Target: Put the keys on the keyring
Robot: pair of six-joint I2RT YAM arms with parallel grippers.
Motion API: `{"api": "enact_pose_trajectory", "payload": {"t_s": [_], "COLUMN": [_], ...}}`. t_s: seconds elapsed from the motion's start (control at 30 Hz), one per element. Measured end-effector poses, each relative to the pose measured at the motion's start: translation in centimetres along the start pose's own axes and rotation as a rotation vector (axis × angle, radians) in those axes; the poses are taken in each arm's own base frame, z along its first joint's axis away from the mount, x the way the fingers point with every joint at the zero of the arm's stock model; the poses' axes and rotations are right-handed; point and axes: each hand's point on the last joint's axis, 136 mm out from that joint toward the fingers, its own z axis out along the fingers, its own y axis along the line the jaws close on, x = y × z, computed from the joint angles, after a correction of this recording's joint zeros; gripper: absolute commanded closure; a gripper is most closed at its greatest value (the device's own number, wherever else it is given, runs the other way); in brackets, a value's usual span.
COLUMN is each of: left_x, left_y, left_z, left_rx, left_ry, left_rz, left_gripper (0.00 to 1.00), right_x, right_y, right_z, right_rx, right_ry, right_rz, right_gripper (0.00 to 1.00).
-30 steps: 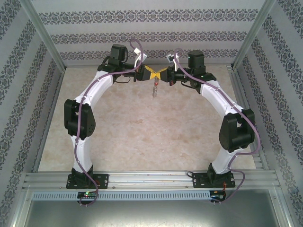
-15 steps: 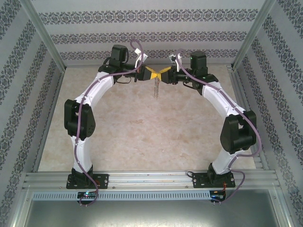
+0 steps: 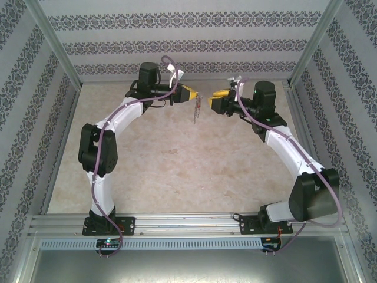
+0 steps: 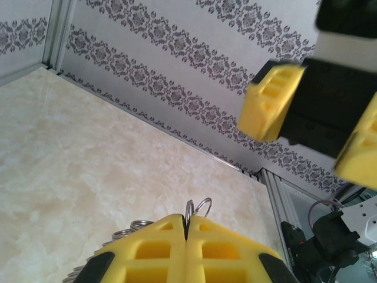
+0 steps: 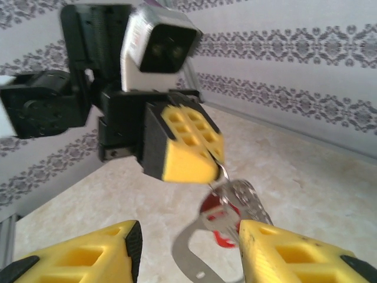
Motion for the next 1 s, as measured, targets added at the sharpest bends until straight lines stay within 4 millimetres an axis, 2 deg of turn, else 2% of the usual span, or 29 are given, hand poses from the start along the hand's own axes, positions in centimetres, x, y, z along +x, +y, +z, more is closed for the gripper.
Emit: {"api": "enact_pose_trajectory", "payload": {"t_s": [0.13, 0.33, 0.53, 1.0], "left_x": [-1.2, -1.9, -1.6, -0.5], "left_y": [-0.9, -1.8, -1.8, -1.6], "left_z": [-0.2, 0.0, 0.4, 0.9], "left_rx": [-0.007, -0.010, -0.025, -0.038], "left_ry": [-0.021, -0.031, -0.021, 0.013], "left_rz": [0.034, 0.057, 0.064, 0.062], "left_gripper": [1.00, 1.00, 1.00, 1.00], "right_x": [0.8, 0.9, 1.6, 0.5], "right_y": [-0.9, -0.7, -0.2, -0.5], "right_z": [0.1, 1.1, 2.1, 3.0], "right_rx": [0.039, 0.032, 0.008, 0.005], "right_ry": [-0.009, -0.019, 0.000, -0.012], "right_rz": [0.021, 0.010, 0.017, 0.000], "right_gripper": [0.50, 0.50, 0.50, 0.56]}}
